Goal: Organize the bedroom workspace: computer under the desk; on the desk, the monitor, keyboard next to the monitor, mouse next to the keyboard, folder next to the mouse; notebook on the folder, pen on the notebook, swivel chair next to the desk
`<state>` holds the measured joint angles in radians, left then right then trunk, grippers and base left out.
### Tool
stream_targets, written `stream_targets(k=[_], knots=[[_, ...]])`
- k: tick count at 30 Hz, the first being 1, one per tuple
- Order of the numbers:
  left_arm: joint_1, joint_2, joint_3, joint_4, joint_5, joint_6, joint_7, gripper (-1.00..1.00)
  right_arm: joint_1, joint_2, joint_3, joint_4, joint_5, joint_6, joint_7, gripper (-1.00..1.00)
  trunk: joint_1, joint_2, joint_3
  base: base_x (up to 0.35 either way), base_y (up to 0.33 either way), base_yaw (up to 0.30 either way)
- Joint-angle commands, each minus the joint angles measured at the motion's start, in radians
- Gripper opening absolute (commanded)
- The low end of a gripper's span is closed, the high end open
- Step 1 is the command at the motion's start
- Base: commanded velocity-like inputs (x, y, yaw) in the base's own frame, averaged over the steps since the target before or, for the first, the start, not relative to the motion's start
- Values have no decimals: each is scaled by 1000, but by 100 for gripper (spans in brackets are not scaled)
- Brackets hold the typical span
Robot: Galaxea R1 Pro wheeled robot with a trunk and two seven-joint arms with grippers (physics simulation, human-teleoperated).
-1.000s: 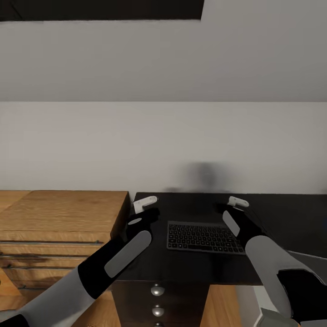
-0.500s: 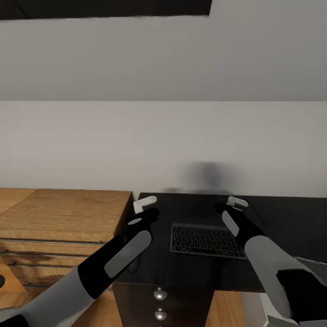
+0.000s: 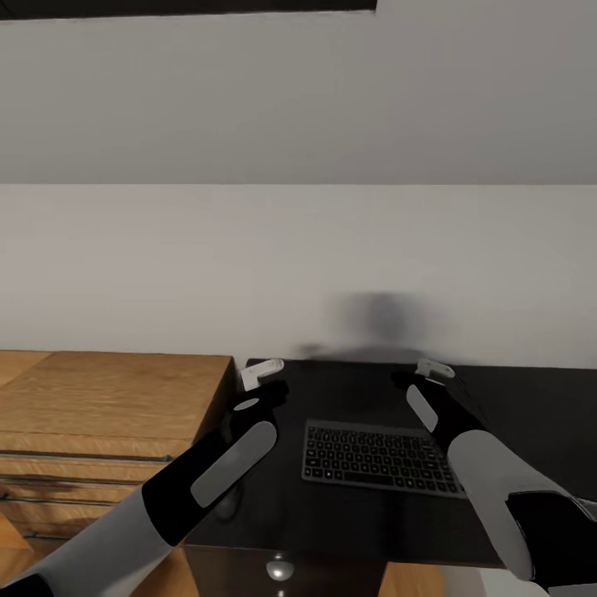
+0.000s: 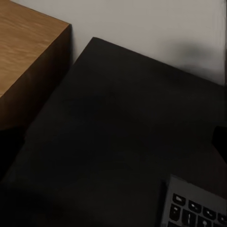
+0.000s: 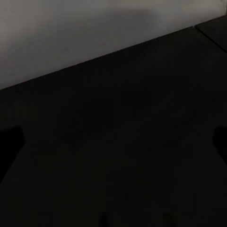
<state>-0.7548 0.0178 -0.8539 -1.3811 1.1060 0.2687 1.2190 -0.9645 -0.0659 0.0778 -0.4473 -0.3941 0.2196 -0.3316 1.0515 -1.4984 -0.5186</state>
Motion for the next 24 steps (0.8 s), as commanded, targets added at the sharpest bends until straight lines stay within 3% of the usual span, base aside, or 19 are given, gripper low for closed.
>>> stream_targets(k=[1, 10, 18, 24], knots=[[-1, 1, -1, -1, 1, 10, 6, 100, 0, -1, 8, -2, -6, 6, -7, 100, 0, -1, -1, 196, -181, 0], [-1, 1, -2, -1, 0, 10, 6, 100, 0, -31, 9, 23, -6, 18, -7, 100, 0, -1, -1, 132, -102, 0], [-1, 1, -1, -16, 1, 10, 4, 100, -2, -52, 6, 111, -8, 23, -7, 100, 0, -1, -1, 48, -36, 0], [-1, 1, -1, -24, 2, 10, 4, 100, -5, -80, 5, 130, -11, 89, -7, 100, 0, -1, -1, 50, -3, 0]])
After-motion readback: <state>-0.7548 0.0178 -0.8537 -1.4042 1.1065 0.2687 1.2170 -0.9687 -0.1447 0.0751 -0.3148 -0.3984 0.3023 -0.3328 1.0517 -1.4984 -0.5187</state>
